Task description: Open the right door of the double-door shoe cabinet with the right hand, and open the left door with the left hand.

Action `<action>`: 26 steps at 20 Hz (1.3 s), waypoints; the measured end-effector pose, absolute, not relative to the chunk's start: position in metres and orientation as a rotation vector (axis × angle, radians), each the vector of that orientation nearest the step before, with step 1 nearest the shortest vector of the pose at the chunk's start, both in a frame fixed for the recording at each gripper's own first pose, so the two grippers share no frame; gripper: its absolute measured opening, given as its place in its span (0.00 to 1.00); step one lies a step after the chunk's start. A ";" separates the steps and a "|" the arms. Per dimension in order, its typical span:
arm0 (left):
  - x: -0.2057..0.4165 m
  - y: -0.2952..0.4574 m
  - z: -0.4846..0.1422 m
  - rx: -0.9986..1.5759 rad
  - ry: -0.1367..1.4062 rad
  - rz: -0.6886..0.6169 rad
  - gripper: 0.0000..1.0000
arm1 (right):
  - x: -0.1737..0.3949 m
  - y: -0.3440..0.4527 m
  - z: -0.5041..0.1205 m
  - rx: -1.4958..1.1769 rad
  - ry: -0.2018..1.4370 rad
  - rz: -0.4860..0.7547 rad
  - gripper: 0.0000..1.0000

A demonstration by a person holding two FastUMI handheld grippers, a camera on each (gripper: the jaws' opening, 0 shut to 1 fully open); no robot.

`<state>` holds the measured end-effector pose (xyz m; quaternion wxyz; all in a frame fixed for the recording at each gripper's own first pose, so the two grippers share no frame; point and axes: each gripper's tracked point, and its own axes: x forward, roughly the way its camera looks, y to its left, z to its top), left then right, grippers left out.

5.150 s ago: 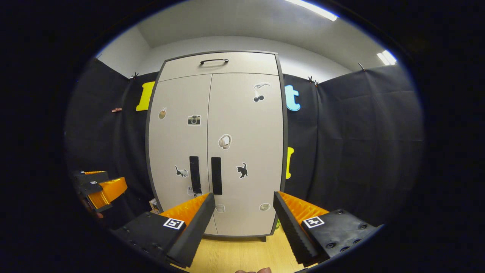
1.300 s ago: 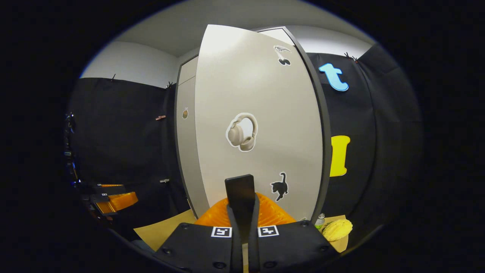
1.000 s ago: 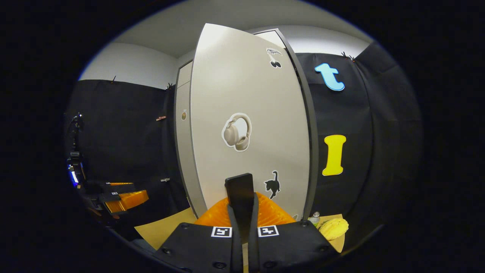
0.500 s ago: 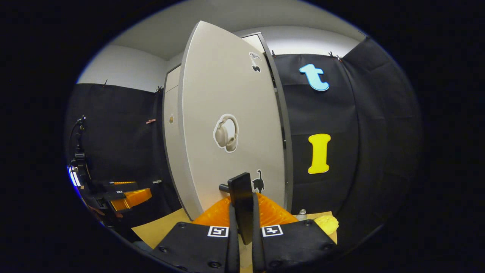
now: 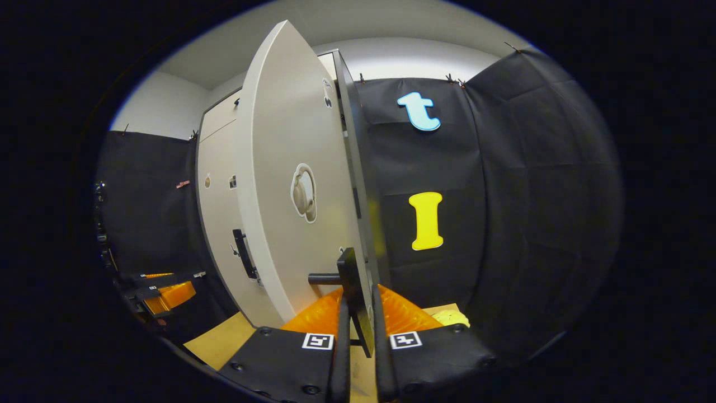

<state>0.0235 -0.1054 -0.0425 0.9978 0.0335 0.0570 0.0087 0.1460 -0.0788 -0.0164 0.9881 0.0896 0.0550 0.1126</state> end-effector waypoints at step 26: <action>0.200 -0.099 -0.022 0.074 0.048 -0.032 0.94 | 0.069 -0.121 0.003 0.010 0.028 0.033 0.98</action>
